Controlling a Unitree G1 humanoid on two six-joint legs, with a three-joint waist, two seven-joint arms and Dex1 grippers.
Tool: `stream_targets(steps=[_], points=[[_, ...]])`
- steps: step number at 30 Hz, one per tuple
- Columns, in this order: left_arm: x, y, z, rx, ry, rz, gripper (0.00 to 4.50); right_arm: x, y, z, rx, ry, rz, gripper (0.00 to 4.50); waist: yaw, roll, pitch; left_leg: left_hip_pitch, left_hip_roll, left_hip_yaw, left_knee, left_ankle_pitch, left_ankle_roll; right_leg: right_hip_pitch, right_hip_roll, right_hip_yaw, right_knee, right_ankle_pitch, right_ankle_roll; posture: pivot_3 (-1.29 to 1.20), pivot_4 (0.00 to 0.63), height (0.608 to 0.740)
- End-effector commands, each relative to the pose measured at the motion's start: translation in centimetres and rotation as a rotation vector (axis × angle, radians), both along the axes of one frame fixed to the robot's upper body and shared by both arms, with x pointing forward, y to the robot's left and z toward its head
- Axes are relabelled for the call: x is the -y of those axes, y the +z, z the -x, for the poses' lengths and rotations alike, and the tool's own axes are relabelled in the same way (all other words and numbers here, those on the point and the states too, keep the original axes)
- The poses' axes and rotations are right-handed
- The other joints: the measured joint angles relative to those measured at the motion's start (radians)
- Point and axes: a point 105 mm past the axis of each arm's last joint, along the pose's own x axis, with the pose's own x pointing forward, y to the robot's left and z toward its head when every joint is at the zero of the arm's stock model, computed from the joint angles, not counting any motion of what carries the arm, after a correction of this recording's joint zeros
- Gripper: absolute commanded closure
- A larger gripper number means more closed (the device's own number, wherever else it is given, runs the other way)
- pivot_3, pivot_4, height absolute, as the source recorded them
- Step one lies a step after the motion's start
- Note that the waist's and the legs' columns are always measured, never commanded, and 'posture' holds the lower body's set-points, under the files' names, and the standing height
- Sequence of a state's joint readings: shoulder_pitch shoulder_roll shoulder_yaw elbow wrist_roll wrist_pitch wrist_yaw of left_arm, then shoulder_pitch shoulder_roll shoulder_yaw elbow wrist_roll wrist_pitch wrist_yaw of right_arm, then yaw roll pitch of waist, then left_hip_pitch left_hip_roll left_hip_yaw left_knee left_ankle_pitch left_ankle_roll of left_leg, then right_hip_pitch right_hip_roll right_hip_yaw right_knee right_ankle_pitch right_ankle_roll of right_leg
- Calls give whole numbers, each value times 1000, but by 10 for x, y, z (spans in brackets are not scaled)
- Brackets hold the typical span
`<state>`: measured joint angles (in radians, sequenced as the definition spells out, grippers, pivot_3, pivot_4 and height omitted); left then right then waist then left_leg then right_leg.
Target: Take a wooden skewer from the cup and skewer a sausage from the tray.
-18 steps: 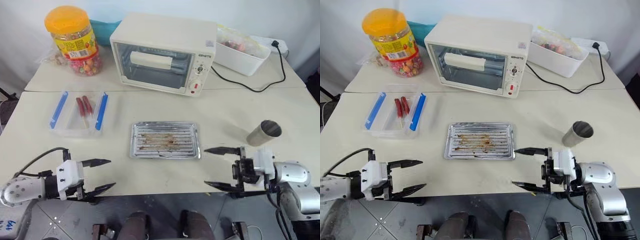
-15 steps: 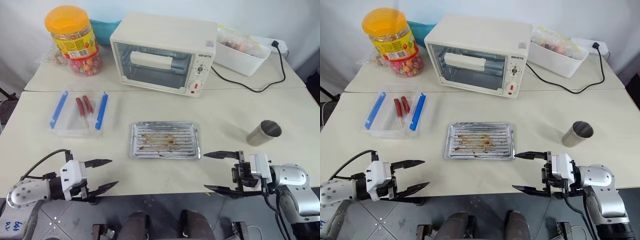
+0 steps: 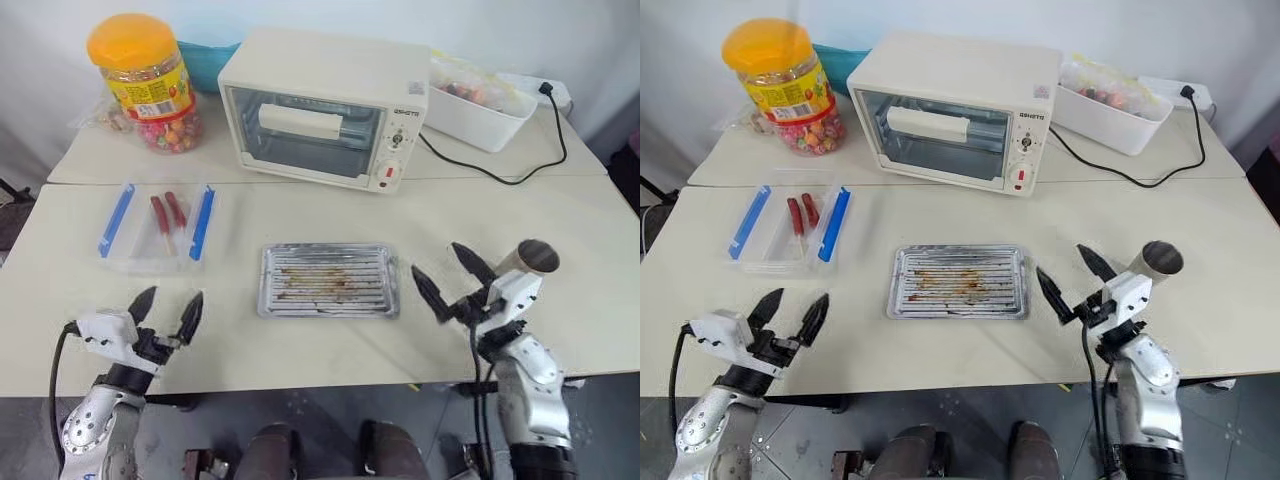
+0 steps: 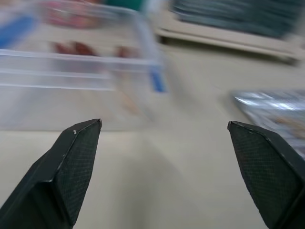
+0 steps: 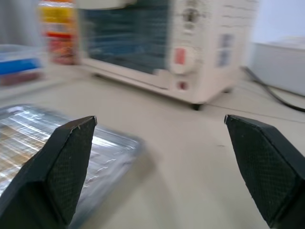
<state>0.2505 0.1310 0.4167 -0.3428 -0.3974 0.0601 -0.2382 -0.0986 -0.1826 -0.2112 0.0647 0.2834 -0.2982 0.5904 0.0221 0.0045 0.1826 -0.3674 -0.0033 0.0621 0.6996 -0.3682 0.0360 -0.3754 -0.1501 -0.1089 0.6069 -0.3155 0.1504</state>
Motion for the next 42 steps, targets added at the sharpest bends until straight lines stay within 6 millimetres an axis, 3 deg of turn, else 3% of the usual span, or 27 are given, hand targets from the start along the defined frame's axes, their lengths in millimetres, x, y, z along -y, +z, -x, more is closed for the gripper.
stream_targets(steps=[1, 5, 10, 23, 42], points=[[-8, 3, 2, 19, 112, -12, 41, 5, -2, -1, 29, -83, -5, 0, 0, 0, 0, 0, 0, 0, 0, 0, 0, 0, 0, 0, 0, 0, 0, 0, 150, 740], [-7, 1, 5, 18, 166, -4, 41, 15, -16, -6, -81, -208, -108, 0, -2, -1, -1, 0, 0, 0, 0, 0, 0, 0, 0, 0, 0, 0, 0, 0, 150, 740], [-4, 3, 3, 29, 169, 9, 41, 6, -13, -2, -70, -112, -130, 0, -2, -2, -2, 0, 1, 0, 0, 0, 0, 0, 0, 0, 0, 0, 0, 0, 150, 740], [-1, 6, -6, 40, 143, -29, 41, 0, -13, -5, -65, -65, -95, 0, -8, -2, -2, 0, 1, 0, 0, 0, 0, 0, 0, 0, 0, 0, 0, 0, 150, 740], [-11, 9, -2, 45, 154, -75, 41, -14, -15, -4, -81, 16, -82, 0, -18, -2, -2, 0, 1, 0, 0, 0, 0, 0, 1, 0, 0, 0, 0, 0, 150, 740]])
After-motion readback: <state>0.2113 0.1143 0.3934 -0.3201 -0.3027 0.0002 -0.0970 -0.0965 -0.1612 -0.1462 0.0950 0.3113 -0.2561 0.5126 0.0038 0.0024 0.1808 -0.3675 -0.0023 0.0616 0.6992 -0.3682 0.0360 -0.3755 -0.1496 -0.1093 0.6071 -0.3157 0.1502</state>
